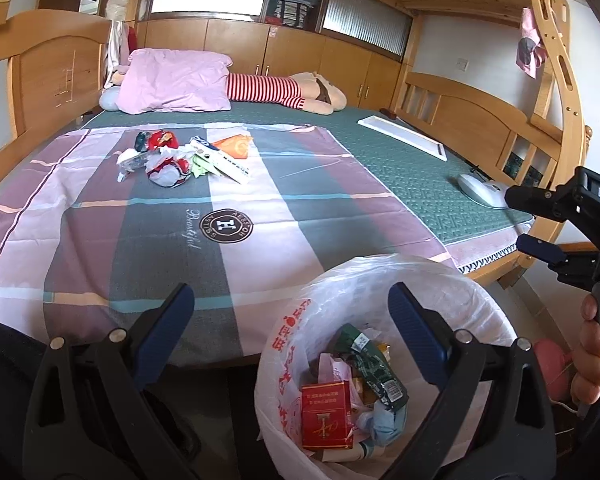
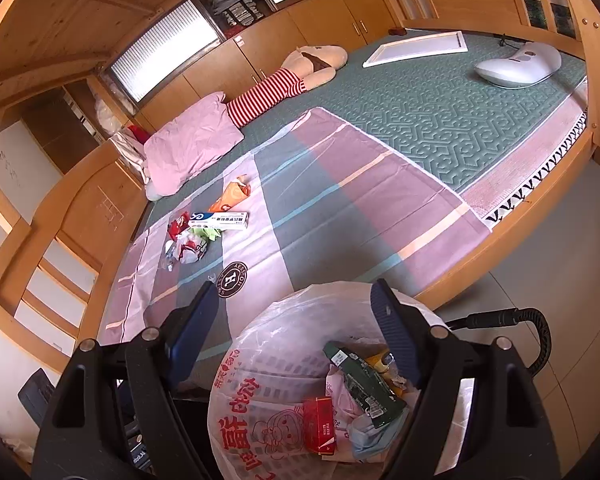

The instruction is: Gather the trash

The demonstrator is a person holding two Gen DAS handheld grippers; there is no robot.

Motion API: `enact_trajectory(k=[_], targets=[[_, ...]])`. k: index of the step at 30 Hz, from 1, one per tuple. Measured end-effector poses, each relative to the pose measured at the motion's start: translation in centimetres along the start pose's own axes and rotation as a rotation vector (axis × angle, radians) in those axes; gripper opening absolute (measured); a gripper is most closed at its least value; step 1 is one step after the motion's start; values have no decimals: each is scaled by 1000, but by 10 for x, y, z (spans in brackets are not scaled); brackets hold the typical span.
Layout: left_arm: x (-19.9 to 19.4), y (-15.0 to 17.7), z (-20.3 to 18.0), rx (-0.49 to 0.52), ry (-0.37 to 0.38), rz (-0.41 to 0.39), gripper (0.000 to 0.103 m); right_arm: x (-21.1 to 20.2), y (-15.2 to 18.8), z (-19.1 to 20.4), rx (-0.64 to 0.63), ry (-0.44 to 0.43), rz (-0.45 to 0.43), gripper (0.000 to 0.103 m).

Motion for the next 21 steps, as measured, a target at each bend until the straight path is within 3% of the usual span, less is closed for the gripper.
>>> enact_trajectory(k=[9,15,19,21], targets=[[3,-4,13,-19,-41,0,97,9,0,7,-19,2,24,77],[5,-53,58,45,-204,-106,99,33,-40,38,-64,-13,47,77],[42,-80,107,-54,-249,-26,99,78,-61,84,-197,-44,119,77],[66,-97,139,-111,-312,12,99,107,-67,105,-227,-78,159,77]])
Point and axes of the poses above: each gripper's, at about its wrist camera, not at the fingertips, and x roughly the way its jaws point, z to its left, y to its underside, the point moved 8 cm from there along x, roughly the way its jaws point, and after that the axes turned 10 degrees about -x, right-handed, at the moved point
